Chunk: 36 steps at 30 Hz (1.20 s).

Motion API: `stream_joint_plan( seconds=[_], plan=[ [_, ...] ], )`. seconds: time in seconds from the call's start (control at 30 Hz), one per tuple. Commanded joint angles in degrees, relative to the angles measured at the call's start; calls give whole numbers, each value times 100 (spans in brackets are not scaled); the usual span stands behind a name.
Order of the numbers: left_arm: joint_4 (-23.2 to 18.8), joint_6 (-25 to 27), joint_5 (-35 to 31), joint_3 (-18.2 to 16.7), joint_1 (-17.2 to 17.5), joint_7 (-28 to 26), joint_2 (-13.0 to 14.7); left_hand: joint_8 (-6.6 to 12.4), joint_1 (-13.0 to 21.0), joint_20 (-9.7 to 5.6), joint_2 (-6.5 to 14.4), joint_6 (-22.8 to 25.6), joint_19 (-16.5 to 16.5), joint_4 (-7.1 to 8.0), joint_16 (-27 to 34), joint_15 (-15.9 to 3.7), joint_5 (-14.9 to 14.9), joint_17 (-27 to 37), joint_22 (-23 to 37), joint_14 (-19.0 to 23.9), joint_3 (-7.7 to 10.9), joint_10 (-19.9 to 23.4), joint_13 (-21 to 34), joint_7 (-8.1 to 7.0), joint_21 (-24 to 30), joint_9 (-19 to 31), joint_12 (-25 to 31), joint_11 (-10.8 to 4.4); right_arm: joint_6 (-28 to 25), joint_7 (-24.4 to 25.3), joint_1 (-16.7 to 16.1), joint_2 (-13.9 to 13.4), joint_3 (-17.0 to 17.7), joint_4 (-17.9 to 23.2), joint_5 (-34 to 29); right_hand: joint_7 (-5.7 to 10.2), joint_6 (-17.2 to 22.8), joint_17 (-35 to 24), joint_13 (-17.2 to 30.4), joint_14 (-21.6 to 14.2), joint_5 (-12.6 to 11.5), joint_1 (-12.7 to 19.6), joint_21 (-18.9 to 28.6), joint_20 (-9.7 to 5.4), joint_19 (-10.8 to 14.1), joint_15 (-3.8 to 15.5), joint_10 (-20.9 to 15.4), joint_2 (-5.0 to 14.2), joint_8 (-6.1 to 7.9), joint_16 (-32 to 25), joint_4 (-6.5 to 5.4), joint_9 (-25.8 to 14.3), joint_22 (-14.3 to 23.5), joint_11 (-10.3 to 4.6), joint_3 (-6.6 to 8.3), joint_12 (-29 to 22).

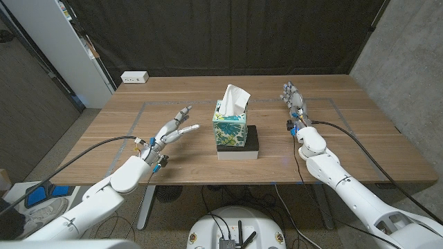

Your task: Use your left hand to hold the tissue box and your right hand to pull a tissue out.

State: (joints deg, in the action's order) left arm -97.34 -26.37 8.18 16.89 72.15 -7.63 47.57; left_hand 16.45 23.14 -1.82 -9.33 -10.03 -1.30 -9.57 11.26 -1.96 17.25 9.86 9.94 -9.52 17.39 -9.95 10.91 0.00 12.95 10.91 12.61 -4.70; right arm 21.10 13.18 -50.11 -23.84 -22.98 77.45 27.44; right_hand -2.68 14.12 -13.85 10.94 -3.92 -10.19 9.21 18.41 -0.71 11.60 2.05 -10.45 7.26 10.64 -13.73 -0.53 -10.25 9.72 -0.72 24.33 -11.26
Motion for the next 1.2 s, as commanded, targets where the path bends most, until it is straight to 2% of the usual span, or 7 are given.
stream_joint_plan(
  seconds=[0.03,0.43,0.6,0.63,0.73,0.97,1.2],
  plan=[
    [-224,375,715,55,-283,1047,483,147,267,-148,-29,-908,178,-21,22,-70,67,11,3,-388,-86,-460,7,3,15,3,74,6,-68,196,-50,40,-6,114,-91,-3,63,0,17,-54,-1,-36,-15,3,58,4,-80,72,38,-8,-4,-16,15,5,-3,2],
    [-424,907,955,276,-758,1822,872,333,617,-8,-134,-349,282,-33,11,79,187,13,0,-98,-337,-89,6,73,-70,-8,104,183,-65,257,-85,42,28,121,-93,-6,63,-5,17,-54,-2,-64,-34,3,67,0,-86,81,38,-11,-17,-16,16,-4,-16,1],
    [-388,919,957,378,-965,2012,890,341,742,-2,-110,-316,194,-34,-9,24,218,14,-1,-66,-393,-21,9,-20,-132,-5,97,71,-39,261,-108,38,48,125,-82,-6,63,-6,17,-53,-2,-76,-44,7,73,-2,-90,82,38,-12,-19,-16,16,2,-23,0],
    [-375,906,961,397,-1003,2046,884,353,848,-19,-84,-292,187,-32,-27,-5,227,14,0,-59,-424,40,11,-129,-150,1,92,-82,-34,258,-113,35,53,127,-77,-3,64,-6,17,-57,-2,-77,-46,6,73,-4,-91,81,38,-13,-19,-16,16,-1,-24,0],
    [-383,927,917,456,-1113,2115,889,393,1005,-60,-58,-214,233,-28,-27,-119,227,14,0,15,-467,199,15,-278,-152,11,111,-279,2,270,-142,26,66,144,-88,-5,63,-4,17,-58,-3,-78,-53,7,74,-5,-92,80,38,-13,-15,-16,16,0,-26,0],
    [-420,1085,859,644,-1444,2442,927,592,1338,-65,-44,209,395,-22,-22,-225,206,9,-3,211,-559,690,21,-364,-144,26,199,-365,50,341,-263,-30,115,252,-129,-15,64,4,17,-57,-4,-74,-70,16,77,-8,-88,68,38,-8,4,-16,17,4,-31,3],
    [-405,1211,804,835,-1777,2738,892,590,1454,40,-59,179,336,-19,-52,-145,202,9,-3,184,-611,684,24,-350,-182,28,155,-348,69,372,-370,-83,169,345,-124,-19,58,15,17,-82,-5,-63,-83,28,84,-21,-73,56,35,-11,27,-16,17,5,-32,9]
  ],
)
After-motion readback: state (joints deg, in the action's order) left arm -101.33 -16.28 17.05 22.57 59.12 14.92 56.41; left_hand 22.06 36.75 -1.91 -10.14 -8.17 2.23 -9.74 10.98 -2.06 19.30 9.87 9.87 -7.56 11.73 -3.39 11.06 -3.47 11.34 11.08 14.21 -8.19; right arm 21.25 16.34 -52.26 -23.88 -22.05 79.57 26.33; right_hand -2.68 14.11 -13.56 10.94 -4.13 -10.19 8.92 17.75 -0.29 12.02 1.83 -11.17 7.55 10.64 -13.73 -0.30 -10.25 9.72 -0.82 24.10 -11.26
